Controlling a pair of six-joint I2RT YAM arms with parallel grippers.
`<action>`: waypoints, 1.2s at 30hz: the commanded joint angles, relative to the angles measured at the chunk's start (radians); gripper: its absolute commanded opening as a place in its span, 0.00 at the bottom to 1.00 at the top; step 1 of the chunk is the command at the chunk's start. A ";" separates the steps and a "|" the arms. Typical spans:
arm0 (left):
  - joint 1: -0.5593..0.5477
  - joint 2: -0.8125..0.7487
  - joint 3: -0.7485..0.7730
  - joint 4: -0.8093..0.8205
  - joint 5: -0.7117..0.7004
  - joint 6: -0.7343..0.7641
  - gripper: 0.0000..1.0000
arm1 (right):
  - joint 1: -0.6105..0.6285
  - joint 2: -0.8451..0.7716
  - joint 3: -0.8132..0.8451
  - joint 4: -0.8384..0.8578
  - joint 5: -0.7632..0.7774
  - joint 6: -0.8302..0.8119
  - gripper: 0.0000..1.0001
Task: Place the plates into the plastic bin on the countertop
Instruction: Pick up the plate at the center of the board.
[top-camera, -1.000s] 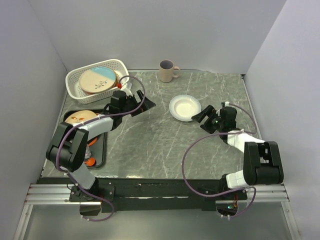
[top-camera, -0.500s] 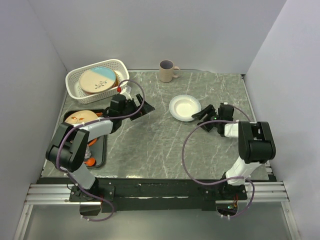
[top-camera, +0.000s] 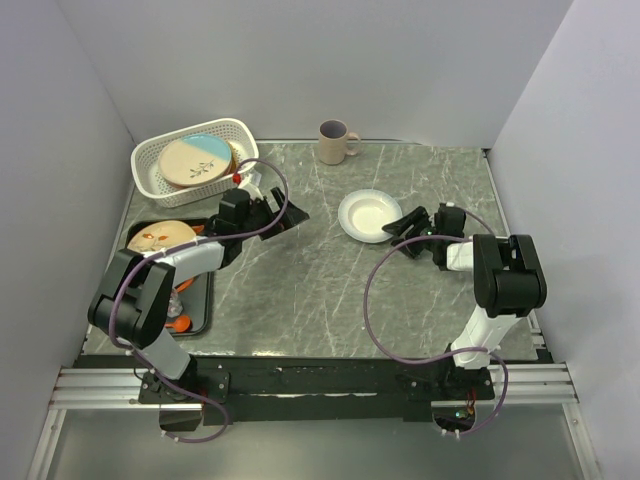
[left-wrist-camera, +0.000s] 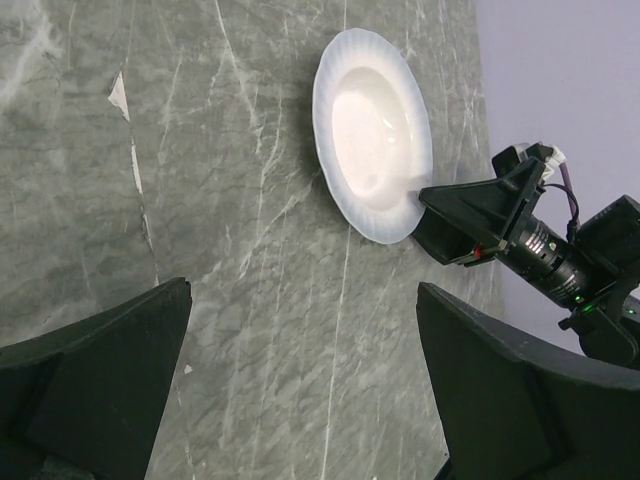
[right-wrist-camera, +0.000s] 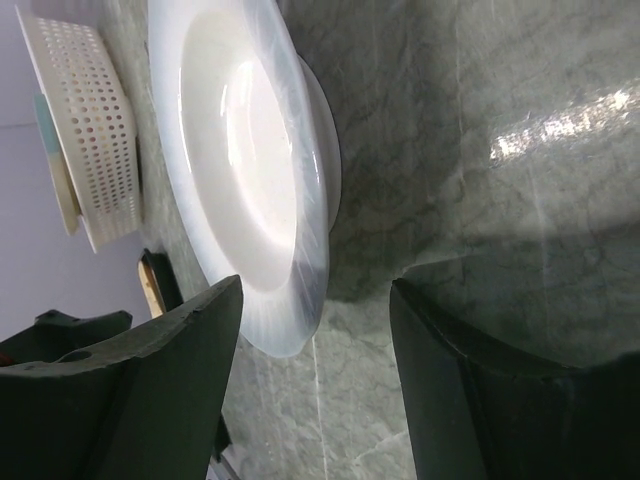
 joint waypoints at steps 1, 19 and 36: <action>-0.005 -0.032 -0.023 0.057 0.002 -0.007 0.99 | -0.001 0.007 0.039 -0.025 0.052 -0.024 0.66; -0.005 -0.100 -0.047 0.044 -0.009 0.020 0.99 | 0.053 0.094 0.138 -0.034 0.058 -0.010 0.50; -0.005 -0.078 -0.063 0.097 0.025 0.009 0.99 | 0.064 0.010 0.076 -0.024 0.058 -0.036 0.00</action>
